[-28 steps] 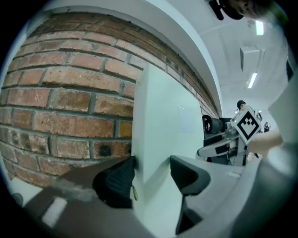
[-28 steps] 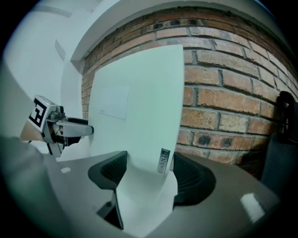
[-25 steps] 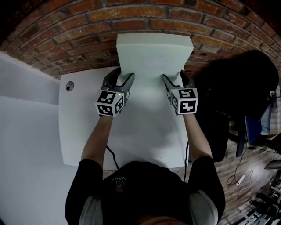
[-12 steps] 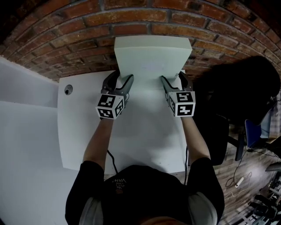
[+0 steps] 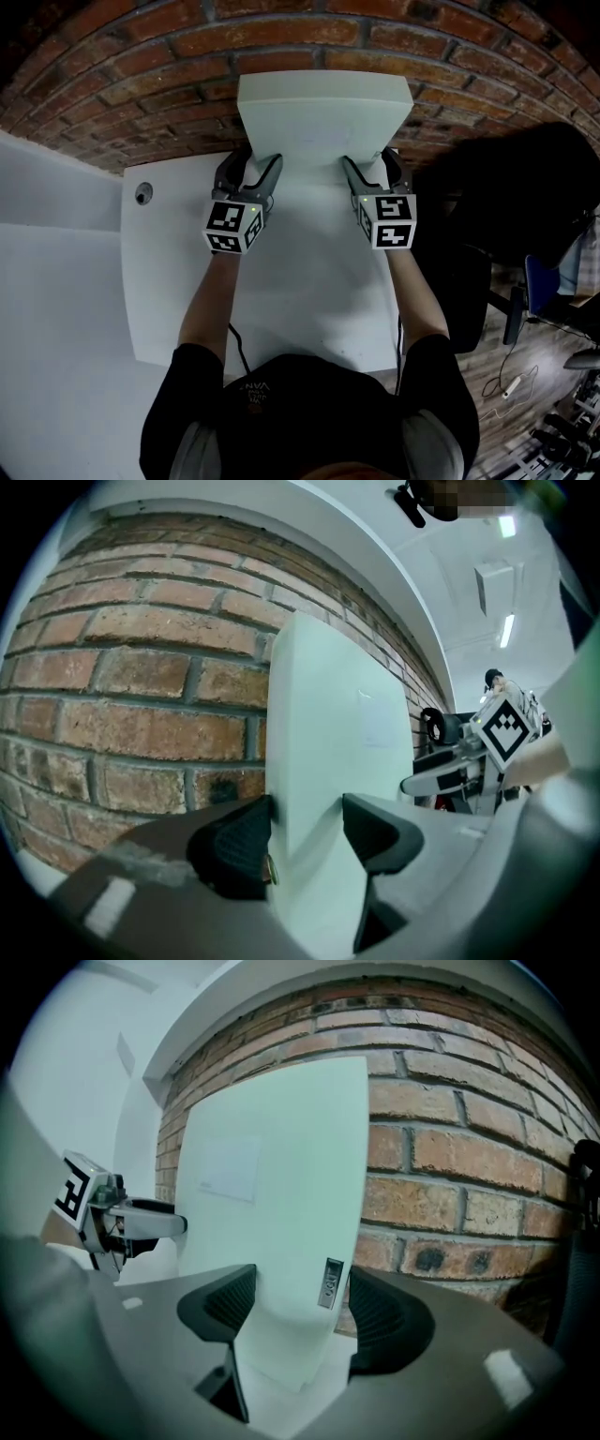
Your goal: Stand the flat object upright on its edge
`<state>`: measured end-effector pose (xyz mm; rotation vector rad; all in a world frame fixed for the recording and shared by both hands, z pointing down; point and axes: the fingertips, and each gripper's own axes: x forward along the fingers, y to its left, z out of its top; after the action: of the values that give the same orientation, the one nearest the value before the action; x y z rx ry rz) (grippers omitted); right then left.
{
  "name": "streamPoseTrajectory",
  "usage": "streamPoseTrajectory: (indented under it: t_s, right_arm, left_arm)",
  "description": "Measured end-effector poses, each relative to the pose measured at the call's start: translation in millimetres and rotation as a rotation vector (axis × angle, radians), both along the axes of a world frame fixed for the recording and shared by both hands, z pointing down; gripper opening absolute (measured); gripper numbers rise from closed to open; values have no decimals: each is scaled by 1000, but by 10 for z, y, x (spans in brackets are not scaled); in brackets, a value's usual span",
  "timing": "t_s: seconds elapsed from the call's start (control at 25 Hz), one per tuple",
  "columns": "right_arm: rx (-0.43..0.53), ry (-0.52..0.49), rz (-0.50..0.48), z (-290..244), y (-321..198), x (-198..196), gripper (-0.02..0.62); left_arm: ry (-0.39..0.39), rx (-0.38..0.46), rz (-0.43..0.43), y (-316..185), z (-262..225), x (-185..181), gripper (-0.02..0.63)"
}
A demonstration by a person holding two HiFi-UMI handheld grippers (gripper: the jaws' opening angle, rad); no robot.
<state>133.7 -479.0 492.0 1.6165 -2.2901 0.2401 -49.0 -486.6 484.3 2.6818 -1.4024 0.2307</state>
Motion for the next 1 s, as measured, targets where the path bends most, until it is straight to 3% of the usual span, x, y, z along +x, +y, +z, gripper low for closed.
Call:
streamPoseTrajectory:
  t_s: [0.44,1.0]
  right_arm:
    - [46,0,7,-24,-149,23,314]
    - [91,31,-3,-33,-193,-8,314]
  left_arm:
    - [-18,59,-8,-143,-56,23,244]
    - [-17,50,-22,-178,41,-6,244]
